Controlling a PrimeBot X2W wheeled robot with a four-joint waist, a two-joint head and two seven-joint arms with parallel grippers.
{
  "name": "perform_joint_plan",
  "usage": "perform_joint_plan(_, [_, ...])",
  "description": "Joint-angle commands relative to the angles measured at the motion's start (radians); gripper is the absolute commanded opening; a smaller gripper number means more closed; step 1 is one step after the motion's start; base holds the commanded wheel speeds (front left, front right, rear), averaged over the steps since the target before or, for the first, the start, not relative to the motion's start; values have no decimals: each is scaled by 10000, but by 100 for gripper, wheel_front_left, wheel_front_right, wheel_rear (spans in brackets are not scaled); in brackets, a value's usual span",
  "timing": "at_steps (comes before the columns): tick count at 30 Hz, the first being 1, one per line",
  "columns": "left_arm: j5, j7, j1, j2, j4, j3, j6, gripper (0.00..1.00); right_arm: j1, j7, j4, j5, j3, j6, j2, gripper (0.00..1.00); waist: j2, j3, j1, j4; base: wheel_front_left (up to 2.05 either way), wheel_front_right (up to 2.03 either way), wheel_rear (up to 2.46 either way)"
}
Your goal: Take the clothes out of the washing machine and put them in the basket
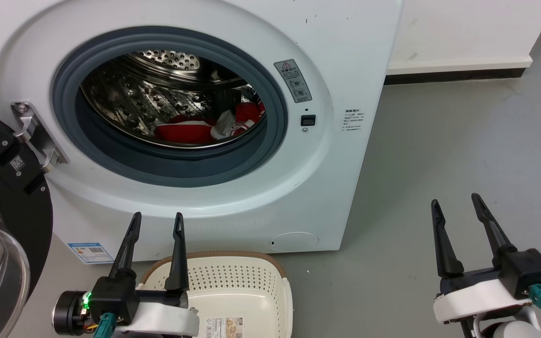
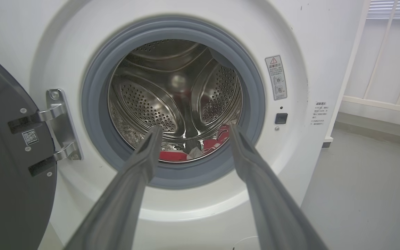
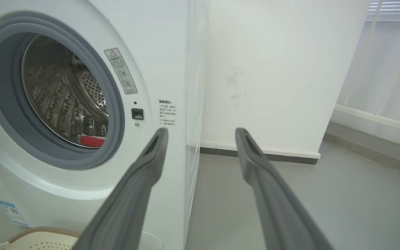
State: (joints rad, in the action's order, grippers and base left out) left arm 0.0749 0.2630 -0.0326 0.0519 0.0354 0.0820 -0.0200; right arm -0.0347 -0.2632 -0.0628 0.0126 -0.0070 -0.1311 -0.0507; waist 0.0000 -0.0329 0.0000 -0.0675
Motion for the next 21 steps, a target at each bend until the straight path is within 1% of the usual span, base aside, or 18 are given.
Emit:
perform_joint_plan(1, [48, 28, -34, -20, -27, -36, 21, 100, 39, -25, -14, -5, 3, 7, 9, 100, 0, -17, 0, -10, 0, 0, 0])
perform_joint_plan(7, [100, 28, 271, -18, -252, -200, 224, 100, -202, -25, 44, -130, -124, 7, 8, 100, 0, -468, 0, -157, 0, 0, 0])
perform_joint_plan(11, [-37, 28, 772, 32, -676, -501, 555, 100, -496, -23, 213, -228, -134, 7, 14, 100, 0, -1163, 0, -335, 0, 0, 0])
perform_joint_plan(16, [-343, 28, 2089, 617, -1574, -679, 969, 100, -1028, -25, 496, -435, -248, 8, 11, 100, 0, -2437, 0, -639, 0, 0, 0])
perform_joint_plan(21, [-290, 28, 4058, 1527, -2887, -927, 1221, 100, -1584, -23, 854, -536, -224, 8, 14, 100, 0, -3698, 0, -977, 0, 0, 0])
